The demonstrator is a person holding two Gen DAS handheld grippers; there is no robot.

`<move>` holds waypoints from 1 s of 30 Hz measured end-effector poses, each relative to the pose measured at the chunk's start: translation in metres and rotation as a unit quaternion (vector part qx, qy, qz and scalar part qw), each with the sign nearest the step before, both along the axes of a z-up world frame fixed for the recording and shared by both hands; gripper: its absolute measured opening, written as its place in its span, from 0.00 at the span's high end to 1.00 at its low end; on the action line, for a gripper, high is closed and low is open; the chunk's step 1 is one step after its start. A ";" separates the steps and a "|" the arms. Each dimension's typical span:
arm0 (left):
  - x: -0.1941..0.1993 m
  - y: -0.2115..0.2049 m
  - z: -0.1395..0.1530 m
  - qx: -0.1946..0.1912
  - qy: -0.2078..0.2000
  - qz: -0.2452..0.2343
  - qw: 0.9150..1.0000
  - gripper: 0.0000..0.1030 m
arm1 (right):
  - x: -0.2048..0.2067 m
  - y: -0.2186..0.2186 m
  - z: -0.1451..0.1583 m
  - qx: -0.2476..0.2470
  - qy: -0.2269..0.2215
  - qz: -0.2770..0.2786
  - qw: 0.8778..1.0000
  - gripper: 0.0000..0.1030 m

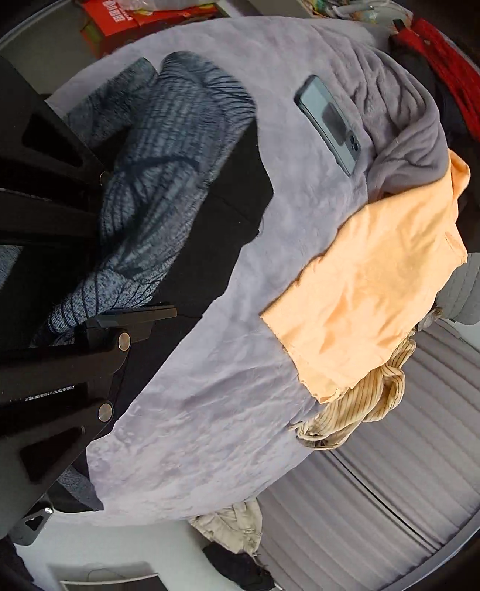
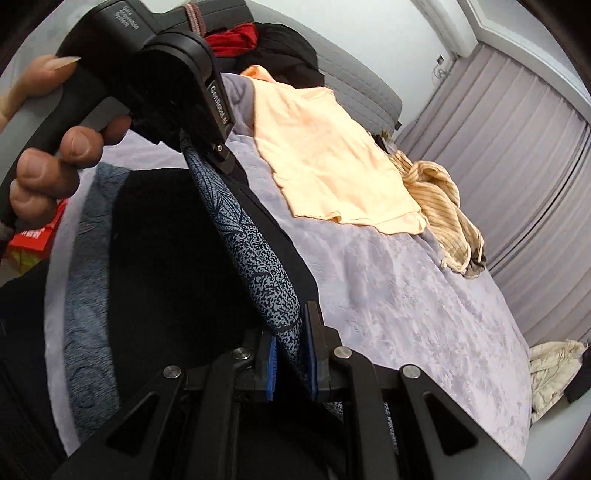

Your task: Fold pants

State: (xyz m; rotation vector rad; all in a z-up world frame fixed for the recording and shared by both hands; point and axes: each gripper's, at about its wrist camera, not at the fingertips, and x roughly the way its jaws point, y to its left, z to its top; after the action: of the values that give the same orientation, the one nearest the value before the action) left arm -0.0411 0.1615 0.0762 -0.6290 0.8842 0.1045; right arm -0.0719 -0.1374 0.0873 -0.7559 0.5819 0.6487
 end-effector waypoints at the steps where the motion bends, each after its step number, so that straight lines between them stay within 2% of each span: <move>1: -0.012 0.004 -0.005 -0.001 0.002 -0.001 1.000 0.91 | -0.012 0.004 -0.002 -0.004 0.000 0.008 1.000 0.86; 5: -0.047 0.020 -0.036 -0.002 0.013 -0.014 1.000 0.91 | -0.050 0.026 -0.028 -0.021 0.019 0.029 0.999 0.86; 10: -0.073 0.041 -0.074 -0.066 0.008 -0.013 0.998 0.90 | -0.067 0.043 -0.062 -0.042 0.032 0.034 0.998 0.86; 12: -0.078 0.046 -0.079 -0.087 -0.002 -0.015 0.996 0.90 | -0.069 0.045 -0.068 -0.044 0.031 0.028 0.998 0.86; 13: -0.081 0.048 -0.080 -0.091 -0.003 -0.019 0.996 0.84 | -0.071 0.046 -0.071 -0.046 0.026 0.025 0.998 0.86; 16: -0.092 0.057 -0.077 -0.097 -0.007 -0.023 0.995 0.79 | -0.075 0.047 -0.071 -0.049 0.015 0.011 0.999 0.86; 18: -0.103 0.062 -0.070 -0.078 -0.005 -0.017 0.997 0.69 | -0.079 0.048 -0.068 -0.058 0.011 0.011 0.998 0.80; 20: -0.117 0.070 -0.057 -0.052 -0.019 -0.008 0.998 0.68 | -0.088 0.049 -0.060 -0.057 0.015 0.020 0.998 0.57; 22: -0.127 0.076 -0.043 -0.030 -0.031 -0.010 0.999 0.68 | -0.100 0.042 -0.045 -0.036 0.030 0.033 0.998 0.40; 24: -0.130 0.075 -0.028 -0.005 -0.048 -0.010 0.999 0.68 | -0.103 0.031 -0.022 0.014 0.050 0.040 0.998 0.36; 27: -0.110 0.058 -0.010 0.022 -0.072 -0.043 0.996 0.68 | -0.087 0.020 0.001 0.095 0.085 0.021 0.992 0.35; 29: -0.089 0.040 -0.005 0.028 -0.081 -0.064 0.994 0.67 | -0.065 0.021 0.004 0.116 0.088 -0.015 0.989 0.31; 30: -0.077 0.032 -0.005 0.028 -0.080 -0.077 0.993 0.53 | -0.053 0.023 0.000 0.110 0.085 -0.040 0.989 0.30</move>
State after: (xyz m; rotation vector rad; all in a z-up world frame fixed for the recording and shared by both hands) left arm -0.1183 0.1933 0.0712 -0.5081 0.7699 -0.0595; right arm -0.1253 -0.1144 0.0872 -0.4707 0.6810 0.6952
